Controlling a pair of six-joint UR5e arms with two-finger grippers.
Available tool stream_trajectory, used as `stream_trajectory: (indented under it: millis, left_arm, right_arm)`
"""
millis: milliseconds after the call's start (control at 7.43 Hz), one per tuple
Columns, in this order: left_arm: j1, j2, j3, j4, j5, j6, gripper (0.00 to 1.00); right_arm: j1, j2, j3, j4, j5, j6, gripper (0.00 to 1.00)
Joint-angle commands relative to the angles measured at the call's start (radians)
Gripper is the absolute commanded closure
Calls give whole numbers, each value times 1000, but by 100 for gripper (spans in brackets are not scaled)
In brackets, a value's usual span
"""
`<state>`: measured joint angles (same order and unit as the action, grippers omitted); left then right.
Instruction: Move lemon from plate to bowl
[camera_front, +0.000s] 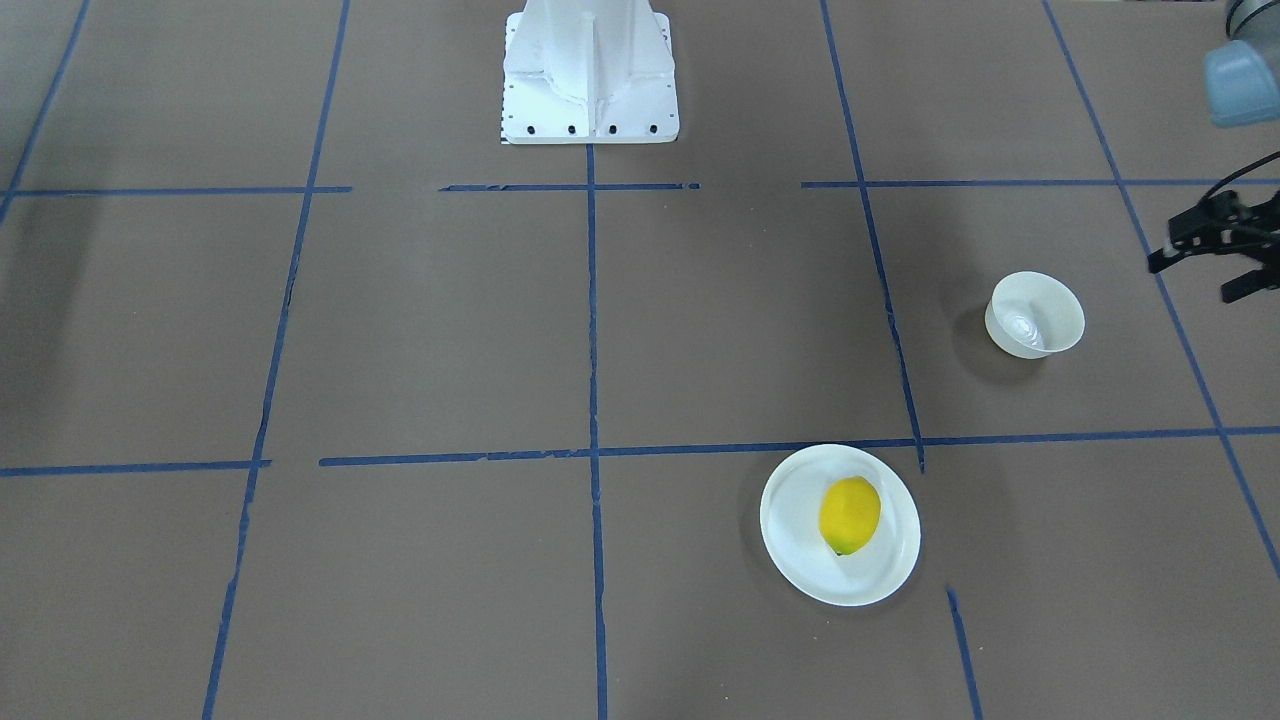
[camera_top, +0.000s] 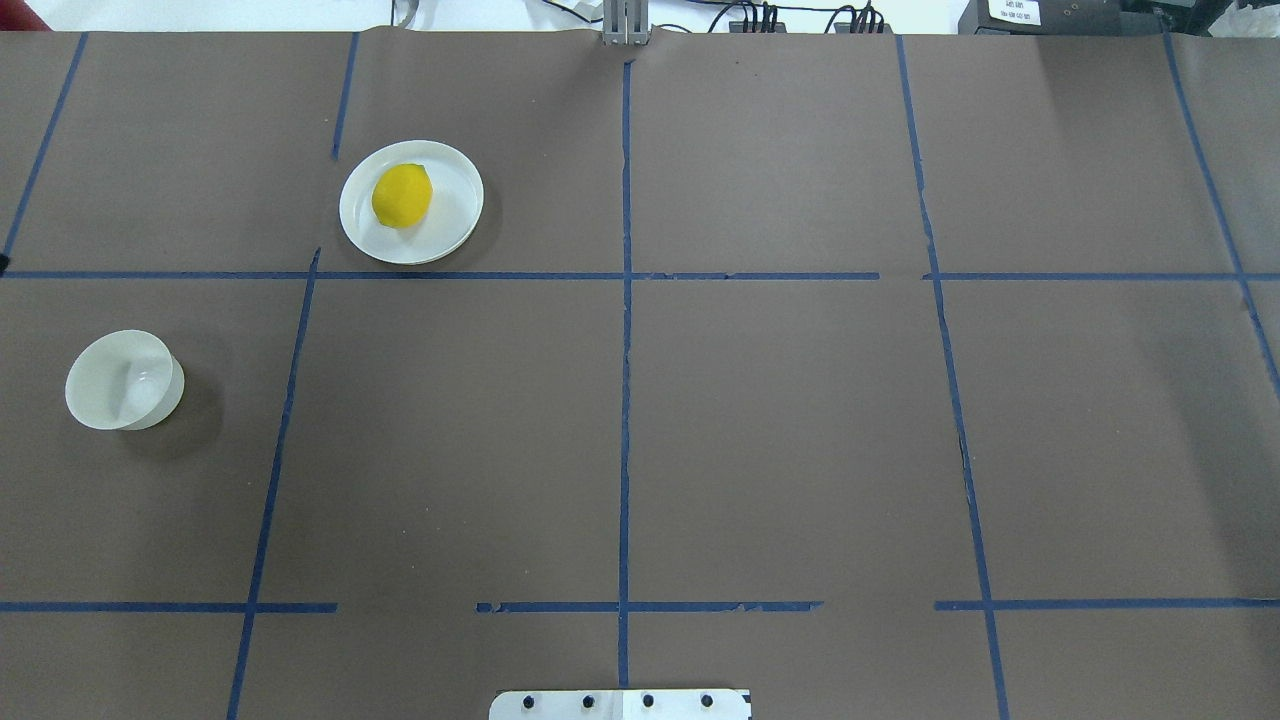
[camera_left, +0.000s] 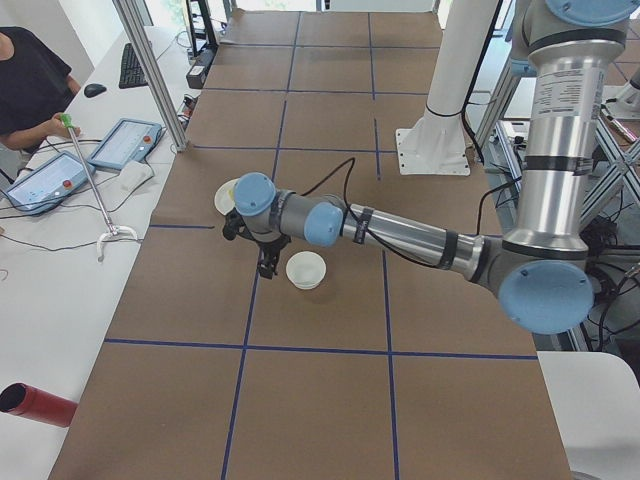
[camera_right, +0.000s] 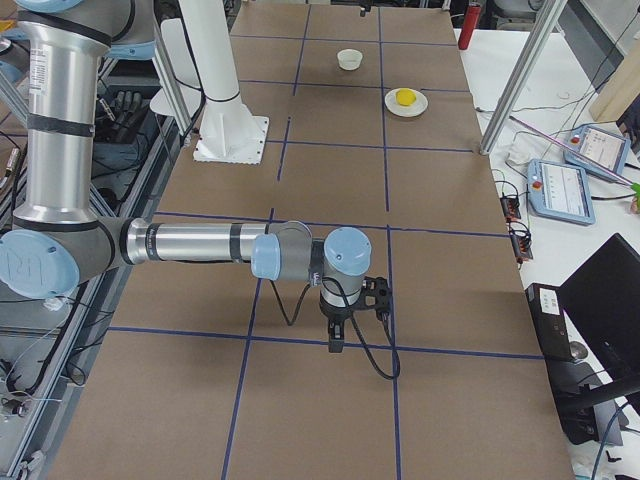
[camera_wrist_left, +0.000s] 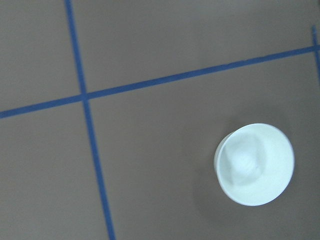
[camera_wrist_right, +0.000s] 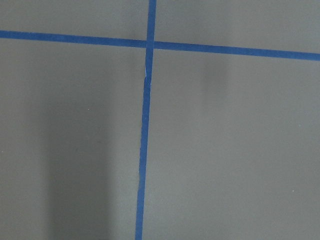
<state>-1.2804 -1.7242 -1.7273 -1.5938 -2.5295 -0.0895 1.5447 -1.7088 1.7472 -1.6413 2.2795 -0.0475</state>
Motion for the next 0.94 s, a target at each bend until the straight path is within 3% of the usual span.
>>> stream_trajectory:
  millis: [0,135,404,808]
  left_arm:
    - [152,-258,99,-9,142,-114,2]
    - [214,-303,138,-73,214,-163,1]
    - [242,-461,391,-254,224,-289,1]
    - [300,-633,649,-357,379,-338,0]
  right_arm:
    - [0,0,0,0,0,0,0]
    - [0,0,0,0,0,0,0]
    - [0,0,0,0,2,0,0]
    - [0,0,0,0,2,0,0]
